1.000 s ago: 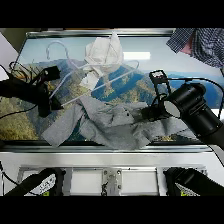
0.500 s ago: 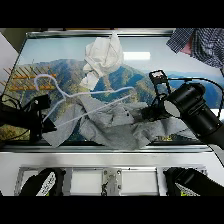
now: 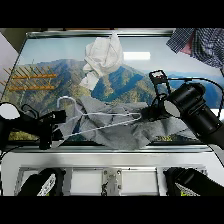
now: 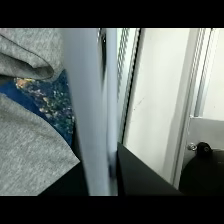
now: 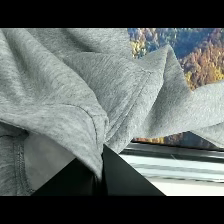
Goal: Fold the clothes and pants, and hang the long-sleeved shirts on hangers.
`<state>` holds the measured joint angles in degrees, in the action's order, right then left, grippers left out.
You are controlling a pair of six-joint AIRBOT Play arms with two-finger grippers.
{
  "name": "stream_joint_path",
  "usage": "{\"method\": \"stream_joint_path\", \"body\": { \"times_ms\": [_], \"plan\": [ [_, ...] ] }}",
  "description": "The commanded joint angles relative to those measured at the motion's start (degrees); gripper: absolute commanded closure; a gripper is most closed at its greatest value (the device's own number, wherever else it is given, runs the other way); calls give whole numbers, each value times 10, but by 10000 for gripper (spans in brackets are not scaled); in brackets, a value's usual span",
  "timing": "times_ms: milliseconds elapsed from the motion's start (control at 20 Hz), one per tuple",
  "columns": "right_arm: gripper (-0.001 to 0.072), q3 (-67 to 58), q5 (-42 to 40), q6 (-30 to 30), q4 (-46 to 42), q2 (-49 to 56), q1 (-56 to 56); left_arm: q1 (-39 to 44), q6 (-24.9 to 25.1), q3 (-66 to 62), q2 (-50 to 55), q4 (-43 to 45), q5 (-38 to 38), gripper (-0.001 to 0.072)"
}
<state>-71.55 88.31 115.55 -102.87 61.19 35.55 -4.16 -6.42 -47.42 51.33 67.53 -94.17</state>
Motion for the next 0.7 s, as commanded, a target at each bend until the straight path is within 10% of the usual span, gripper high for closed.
{"method": "stream_joint_path", "body": {
  "times_ms": [0,650],
  "plan": [
    [685,0,0,0,0,0,0,41,-2,-32,51,3,17,687],
    [685,0,0,0,0,0,0,125,-21,-147,208,-2,55,688]
  ]
}}
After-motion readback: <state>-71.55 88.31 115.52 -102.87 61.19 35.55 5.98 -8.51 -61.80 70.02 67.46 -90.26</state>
